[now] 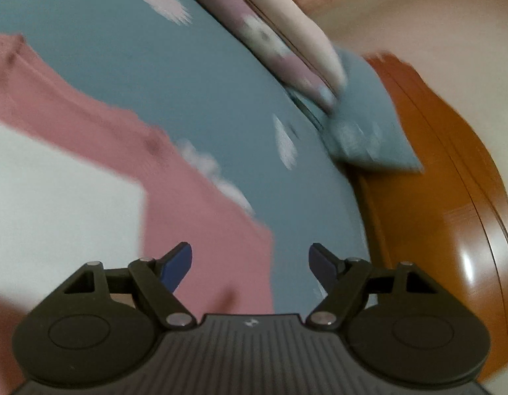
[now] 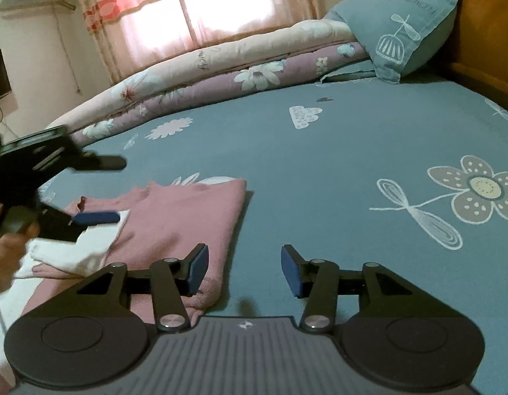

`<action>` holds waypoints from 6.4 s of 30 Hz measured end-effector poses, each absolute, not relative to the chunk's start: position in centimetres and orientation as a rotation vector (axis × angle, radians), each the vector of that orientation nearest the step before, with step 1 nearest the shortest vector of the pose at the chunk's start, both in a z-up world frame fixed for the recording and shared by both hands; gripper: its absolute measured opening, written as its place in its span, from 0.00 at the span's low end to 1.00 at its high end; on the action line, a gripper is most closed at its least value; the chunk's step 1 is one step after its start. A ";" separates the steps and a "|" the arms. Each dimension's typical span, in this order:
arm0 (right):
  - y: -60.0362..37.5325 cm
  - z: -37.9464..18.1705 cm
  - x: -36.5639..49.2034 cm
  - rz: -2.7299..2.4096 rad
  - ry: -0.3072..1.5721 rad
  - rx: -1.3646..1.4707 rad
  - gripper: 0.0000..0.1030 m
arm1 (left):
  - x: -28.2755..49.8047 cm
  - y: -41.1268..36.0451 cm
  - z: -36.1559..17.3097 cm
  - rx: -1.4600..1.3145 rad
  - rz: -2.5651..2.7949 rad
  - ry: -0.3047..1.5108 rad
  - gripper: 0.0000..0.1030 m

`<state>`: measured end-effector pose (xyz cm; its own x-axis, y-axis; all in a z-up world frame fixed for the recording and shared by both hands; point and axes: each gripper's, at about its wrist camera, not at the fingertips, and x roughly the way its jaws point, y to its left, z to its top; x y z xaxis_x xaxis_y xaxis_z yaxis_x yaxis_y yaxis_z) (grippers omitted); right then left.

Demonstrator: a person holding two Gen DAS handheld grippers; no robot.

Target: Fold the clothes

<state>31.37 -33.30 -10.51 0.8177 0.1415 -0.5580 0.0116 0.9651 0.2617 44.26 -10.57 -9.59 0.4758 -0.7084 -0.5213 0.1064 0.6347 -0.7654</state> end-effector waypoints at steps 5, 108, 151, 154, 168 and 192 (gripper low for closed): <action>-34.1 -10.1 30.7 0.049 0.597 0.264 0.55 | 41.0 -13.4 -11.7 -0.679 -0.636 1.017 0.75; -21.9 -11.3 20.2 0.383 0.813 0.521 0.84 | 31.7 13.4 -12.4 -1.037 -0.079 0.709 0.88; -21.2 -10.8 19.8 0.370 0.816 0.453 0.84 | 24.8 15.9 -13.8 -0.981 -0.048 0.721 0.86; -21.4 -10.7 19.8 0.370 0.811 0.460 0.85 | 23.3 16.4 -13.4 -0.948 -0.040 0.720 0.86; -21.3 -11.2 19.8 0.350 0.828 0.450 0.85 | 21.1 15.6 -13.3 -0.937 -0.038 0.771 0.87; -26.5 -14.4 17.2 0.388 0.912 0.787 0.89 | 13.3 8.1 -14.3 -0.958 -0.136 0.903 0.88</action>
